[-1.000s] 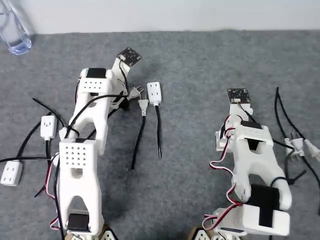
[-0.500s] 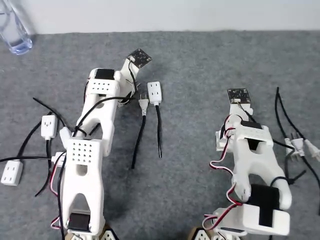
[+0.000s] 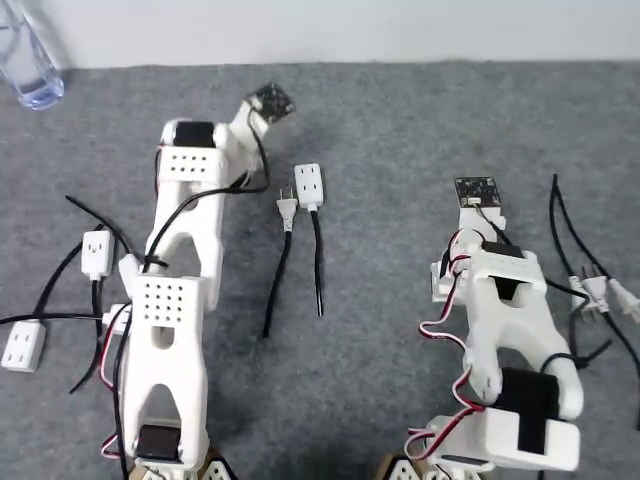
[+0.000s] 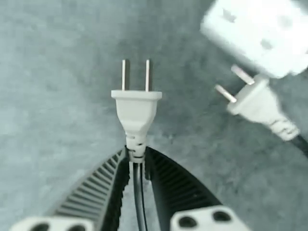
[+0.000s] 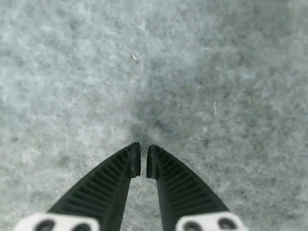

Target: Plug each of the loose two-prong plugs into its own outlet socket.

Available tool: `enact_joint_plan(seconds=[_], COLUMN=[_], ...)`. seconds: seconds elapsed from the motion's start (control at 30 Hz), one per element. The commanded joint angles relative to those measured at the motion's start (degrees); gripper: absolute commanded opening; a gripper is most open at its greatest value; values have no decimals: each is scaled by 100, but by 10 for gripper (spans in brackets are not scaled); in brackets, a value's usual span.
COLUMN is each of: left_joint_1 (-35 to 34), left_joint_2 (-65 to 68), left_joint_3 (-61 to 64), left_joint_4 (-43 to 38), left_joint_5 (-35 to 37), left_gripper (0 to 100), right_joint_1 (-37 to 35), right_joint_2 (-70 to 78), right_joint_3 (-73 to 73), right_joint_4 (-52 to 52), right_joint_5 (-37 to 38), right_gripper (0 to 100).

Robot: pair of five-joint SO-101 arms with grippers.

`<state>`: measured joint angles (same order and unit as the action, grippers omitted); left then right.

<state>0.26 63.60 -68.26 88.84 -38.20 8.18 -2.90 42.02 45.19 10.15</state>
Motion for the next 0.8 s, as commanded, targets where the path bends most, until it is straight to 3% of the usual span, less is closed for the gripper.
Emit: enact_joint_plan(seconds=[0.0, 0.1, 0.23, 0.53, 0.77], left_joint_1=[-18, -35, 18, 958, 1090], left_joint_2=[-475, -484, -738, -1960, -3437], left_joint_3=[-1604, -2237, -2123, -708, 734], left_joint_4=[1002, 1187, 1187, 1187, 1187], left_joint_5=[-26, 193, 369, 624, 853], left_gripper=[11, 11, 10, 10, 10], right_joint_1=[48, 40, 40, 48, 40], right_joint_2=[-251, -251, -259, -259, -259], right_joint_3=[-35, -35, 26, 44, 53], right_joint_4=[-119, -127, -207, -286, -303], right_joint_5=[-44, -44, -44, -70, -70], right_gripper=[44, 43, 43, 44, 44])
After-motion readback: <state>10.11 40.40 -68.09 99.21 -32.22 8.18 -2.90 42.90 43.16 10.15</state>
